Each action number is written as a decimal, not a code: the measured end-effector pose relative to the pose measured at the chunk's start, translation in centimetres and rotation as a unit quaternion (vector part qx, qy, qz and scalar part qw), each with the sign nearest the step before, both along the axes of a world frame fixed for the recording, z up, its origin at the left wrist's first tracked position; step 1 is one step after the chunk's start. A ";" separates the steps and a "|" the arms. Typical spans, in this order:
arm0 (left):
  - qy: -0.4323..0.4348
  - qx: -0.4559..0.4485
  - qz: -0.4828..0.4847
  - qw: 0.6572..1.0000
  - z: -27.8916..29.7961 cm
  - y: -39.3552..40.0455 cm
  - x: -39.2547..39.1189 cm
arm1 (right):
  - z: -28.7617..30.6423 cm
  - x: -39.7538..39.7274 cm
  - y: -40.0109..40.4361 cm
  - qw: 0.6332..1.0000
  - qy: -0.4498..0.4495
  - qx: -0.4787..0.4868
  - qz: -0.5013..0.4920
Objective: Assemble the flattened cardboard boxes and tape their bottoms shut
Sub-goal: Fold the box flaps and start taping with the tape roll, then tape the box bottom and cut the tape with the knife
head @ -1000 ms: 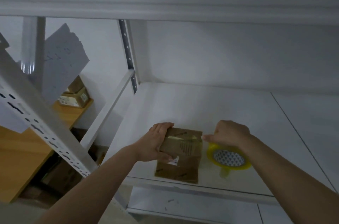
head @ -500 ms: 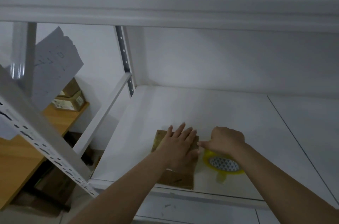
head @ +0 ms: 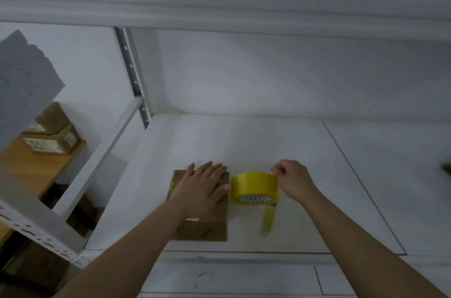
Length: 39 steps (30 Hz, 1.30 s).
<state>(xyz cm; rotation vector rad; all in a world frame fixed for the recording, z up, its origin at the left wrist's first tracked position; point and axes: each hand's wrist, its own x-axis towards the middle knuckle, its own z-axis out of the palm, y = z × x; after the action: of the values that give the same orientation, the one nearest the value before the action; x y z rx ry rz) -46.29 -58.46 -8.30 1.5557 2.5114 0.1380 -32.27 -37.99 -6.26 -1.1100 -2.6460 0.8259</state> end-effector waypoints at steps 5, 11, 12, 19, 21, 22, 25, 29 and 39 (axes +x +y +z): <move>-0.011 -0.003 0.007 1.000 0.5 0.4 0.0 | -2.5 1.9 0.2 0.984 -0.169 -0.023 -0.048; -0.015 0.000 0.008 1.000 0.4 0.4 0.0 | -4.5 2.9 -1.4 0.974 -0.205 -0.081 -0.045; -0.021 0.003 0.009 1.000 0.5 0.4 0.1 | -4.6 2.9 -1.8 0.974 -0.201 -0.091 -0.049; -0.199 0.139 0.075 0.967 0.6 0.3 -0.3 | -4.3 3.8 -1.7 0.977 -0.173 -0.050 -0.113; -0.332 0.230 0.111 0.908 1.0 0.1 -0.4 | -3.9 4.4 -1.0 0.979 -0.138 -0.066 -0.138; -0.385 0.268 0.127 0.874 1.4 0.0 -0.3 | -3.3 4.3 -0.6 0.981 -0.108 -0.066 -0.147; -0.382 0.282 0.144 0.868 2.0 0.2 0.1 | -0.1 2.4 0.4 0.990 0.035 -0.029 -0.131; -0.292 0.262 0.153 0.907 1.5 0.6 0.5 | 4.2 -1.6 -3.0 0.978 0.185 -0.093 -0.018; -0.311 0.281 0.177 0.890 2.3 1.1 1.0 | 3.3 -4.8 -8.0 0.968 0.122 -0.185 0.118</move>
<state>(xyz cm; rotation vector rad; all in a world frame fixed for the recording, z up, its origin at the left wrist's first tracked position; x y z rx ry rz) -45.28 -57.36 -6.04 0.9222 2.2595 1.2886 -37.04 -45.96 -2.99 -0.7018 -2.5052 1.4490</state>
